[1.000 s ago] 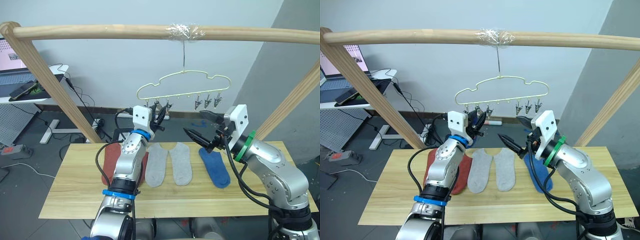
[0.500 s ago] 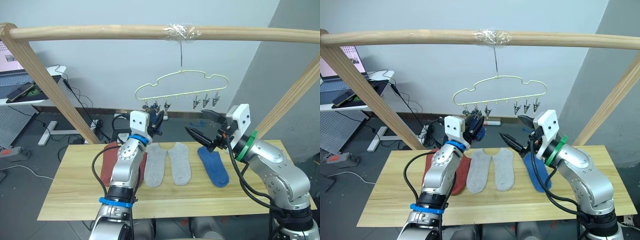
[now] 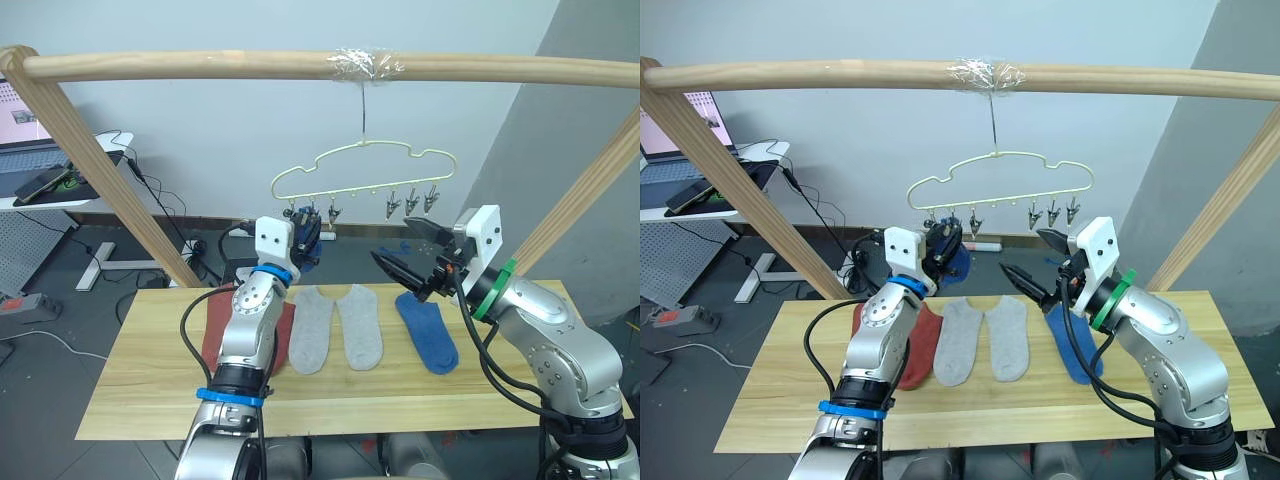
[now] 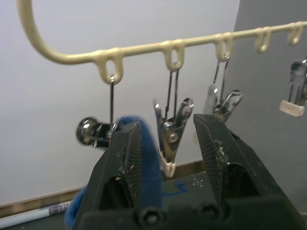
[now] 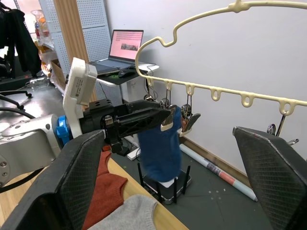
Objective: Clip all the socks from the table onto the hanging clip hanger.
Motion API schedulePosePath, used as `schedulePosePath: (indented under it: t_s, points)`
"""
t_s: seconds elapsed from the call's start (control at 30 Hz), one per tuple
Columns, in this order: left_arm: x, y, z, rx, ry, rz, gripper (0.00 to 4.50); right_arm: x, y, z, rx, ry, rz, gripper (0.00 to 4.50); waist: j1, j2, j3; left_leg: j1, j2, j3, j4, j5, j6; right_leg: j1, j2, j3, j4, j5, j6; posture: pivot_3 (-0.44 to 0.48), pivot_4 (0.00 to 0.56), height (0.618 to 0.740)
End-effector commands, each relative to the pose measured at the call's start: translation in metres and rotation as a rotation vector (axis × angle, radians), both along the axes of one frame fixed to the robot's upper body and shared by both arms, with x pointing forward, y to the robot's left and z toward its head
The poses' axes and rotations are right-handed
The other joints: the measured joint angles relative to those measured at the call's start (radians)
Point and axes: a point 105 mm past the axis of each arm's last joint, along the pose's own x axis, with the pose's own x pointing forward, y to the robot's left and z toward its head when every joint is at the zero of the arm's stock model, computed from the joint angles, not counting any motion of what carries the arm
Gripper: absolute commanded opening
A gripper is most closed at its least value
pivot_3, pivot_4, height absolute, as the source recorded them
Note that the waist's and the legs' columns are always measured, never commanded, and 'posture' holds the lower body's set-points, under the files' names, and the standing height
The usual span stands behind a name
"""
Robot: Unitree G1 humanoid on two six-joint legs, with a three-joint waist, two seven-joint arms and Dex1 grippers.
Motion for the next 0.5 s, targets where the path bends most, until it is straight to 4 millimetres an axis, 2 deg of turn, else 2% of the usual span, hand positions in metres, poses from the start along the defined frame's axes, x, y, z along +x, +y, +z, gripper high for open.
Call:
schedulePosePath:
  t_s: [0.03, 0.5]
  points:
    - [0.004, -0.002, 0.02, 0.0, -0.074, 0.001, 1.93, -0.004, 0.0, 0.014, 0.013, -0.053, 0.009, 4.5, 0.0, 0.0, 0.0, 0.0, 0.0, 0.0, 0.0, 0.0, 0.0, 0.0, 0.0, 0.0, 0.0, 0.0, 0.0, -0.164, 0.141, 0.74]
    - [0.015, -0.01, 0.028, -0.011, -0.096, -0.006, 1.93, -0.003, 0.001, 0.016, 0.014, -0.055, 0.006, 4.5, 0.0, 0.0, 0.0, 0.0, 0.0, 0.0, 0.0, 0.0, 0.0, 0.0, 0.0, 0.0, -0.001, 0.0, 0.001, -0.172, 0.142, 0.74]
